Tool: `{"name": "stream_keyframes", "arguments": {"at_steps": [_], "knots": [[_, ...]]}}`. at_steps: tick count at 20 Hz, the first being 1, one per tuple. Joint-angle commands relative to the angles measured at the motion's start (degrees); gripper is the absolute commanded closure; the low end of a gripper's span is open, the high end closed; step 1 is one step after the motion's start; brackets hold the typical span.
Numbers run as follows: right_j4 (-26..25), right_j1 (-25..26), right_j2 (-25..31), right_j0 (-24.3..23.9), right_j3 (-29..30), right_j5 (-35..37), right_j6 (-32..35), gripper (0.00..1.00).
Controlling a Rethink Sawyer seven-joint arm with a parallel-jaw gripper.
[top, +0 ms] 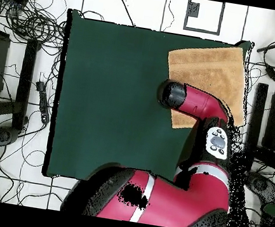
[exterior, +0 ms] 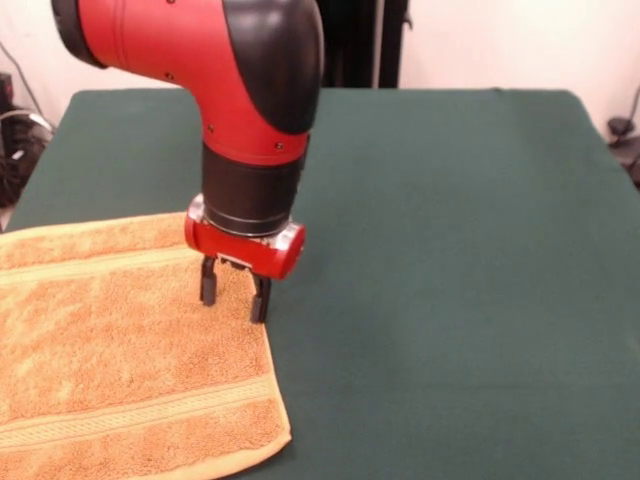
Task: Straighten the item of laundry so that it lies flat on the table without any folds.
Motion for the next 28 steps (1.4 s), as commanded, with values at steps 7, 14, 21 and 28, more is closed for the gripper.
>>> {"name": "stream_keyframes", "arguments": {"at_steps": [7,14,21,28], "knots": [[5.8,4.4,2.8,2.4,6.8,-2.0,13.1,0.00],[6.6,1.8,3.6,1.4,8.3,-0.9,11.6,0.00],[8.7,-6.8,4.5,-0.6,10.4,7.2,7.9,0.00],[9.4,-15.1,5.0,-3.6,9.6,16.4,2.9,0.00]]}}
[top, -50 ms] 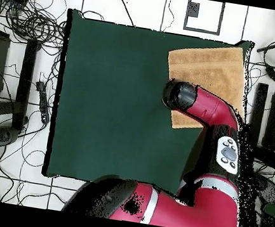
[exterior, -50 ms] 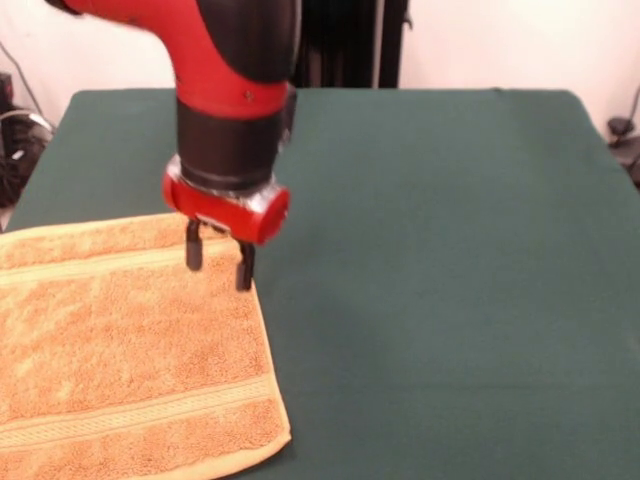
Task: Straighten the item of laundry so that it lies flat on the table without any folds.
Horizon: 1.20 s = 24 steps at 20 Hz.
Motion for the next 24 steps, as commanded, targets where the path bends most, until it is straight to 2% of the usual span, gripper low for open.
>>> {"name": "stream_keyframes", "arguments": {"at_steps": [1,5,10,24], "knots": [[3.6,-9.7,6.1,-2.8,5.2,13.9,2.0,0.00],[2.0,-9.5,7.7,-5.7,4.6,14.2,-1.7,0.00],[-1.6,-4.2,9.6,-8.5,3.1,8.9,-4.8,0.00],[-6.7,1.5,10.3,-8.5,1.5,3.6,-1.9,0.00]]}}
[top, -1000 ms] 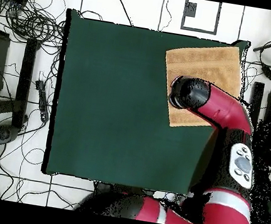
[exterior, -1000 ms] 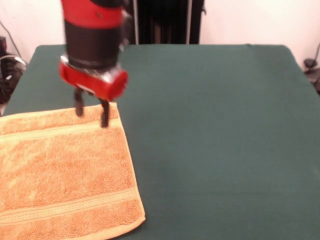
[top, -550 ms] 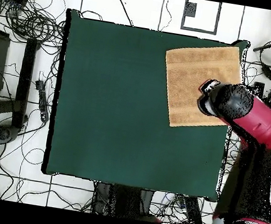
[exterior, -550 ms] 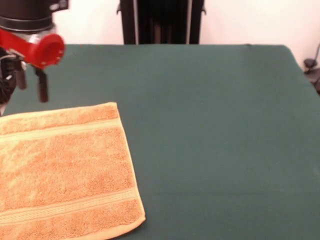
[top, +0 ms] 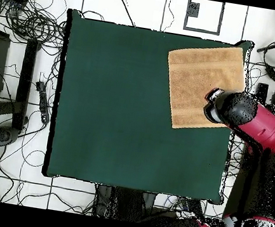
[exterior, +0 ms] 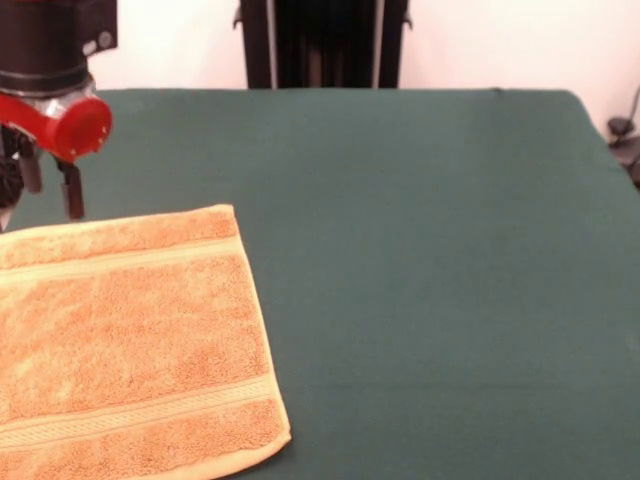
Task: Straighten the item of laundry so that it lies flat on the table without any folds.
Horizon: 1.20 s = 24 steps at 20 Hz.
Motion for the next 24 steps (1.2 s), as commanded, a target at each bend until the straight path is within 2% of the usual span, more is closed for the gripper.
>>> {"name": "stream_keyframes", "arguments": {"at_steps": [1,8,24], "knots": [[-3.0,7.8,9.0,2.3,2.5,-4.4,-1.5,0.00],[-4.0,11.3,6.8,4.6,1.2,-8.2,1.2,0.00],[-4.1,15.0,5.7,5.7,-0.2,-9.8,0.6,0.00]]}}
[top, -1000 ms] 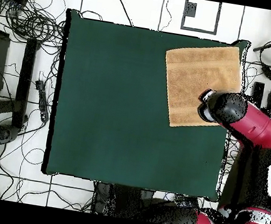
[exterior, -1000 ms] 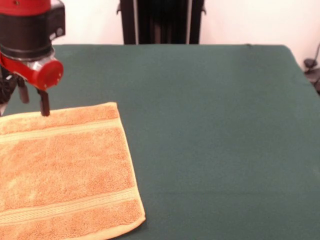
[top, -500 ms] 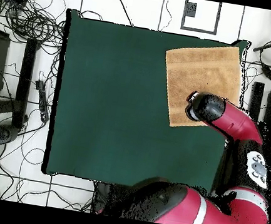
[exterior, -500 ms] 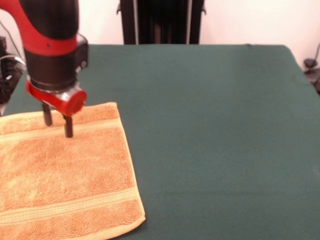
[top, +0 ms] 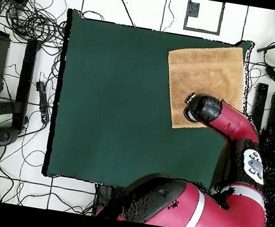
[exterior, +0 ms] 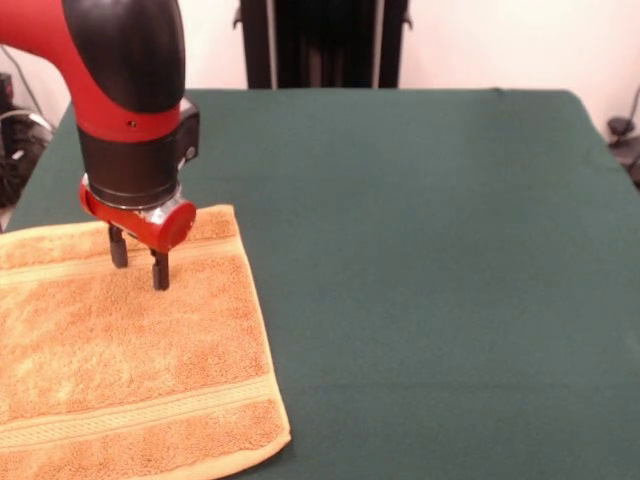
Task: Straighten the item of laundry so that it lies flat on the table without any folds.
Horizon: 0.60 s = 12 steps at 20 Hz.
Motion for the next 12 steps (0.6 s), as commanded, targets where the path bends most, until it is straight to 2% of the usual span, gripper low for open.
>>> {"name": "stream_keyframes", "arguments": {"at_steps": [1,7,12], "knots": [[-3.7,4.4,5.4,3.3,0.7,-2.6,0.6,0.00],[-3.8,3.8,5.7,3.0,1.5,-1.8,0.1,0.00],[-3.5,3.1,5.4,4.0,3.2,-1.9,2.2,0.00]]}}
